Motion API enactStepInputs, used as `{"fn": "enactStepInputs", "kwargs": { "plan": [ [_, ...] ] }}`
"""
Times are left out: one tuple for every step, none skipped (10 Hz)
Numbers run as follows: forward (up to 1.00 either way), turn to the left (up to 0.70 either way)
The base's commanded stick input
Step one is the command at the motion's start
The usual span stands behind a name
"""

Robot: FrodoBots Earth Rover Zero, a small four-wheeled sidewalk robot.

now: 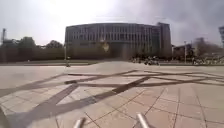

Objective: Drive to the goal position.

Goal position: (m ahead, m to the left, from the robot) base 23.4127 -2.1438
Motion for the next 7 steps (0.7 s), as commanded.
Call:
{"fn": "enactStepInputs", "kwargs": {
  "plan": [
    [1.00,0.00],
    [1.00,0.00],
    [1.00,0.00],
    [1.00,0.00],
    [1.00,0.00],
    [1.00,0.00],
    [1.00,0.00]
  ]
}}
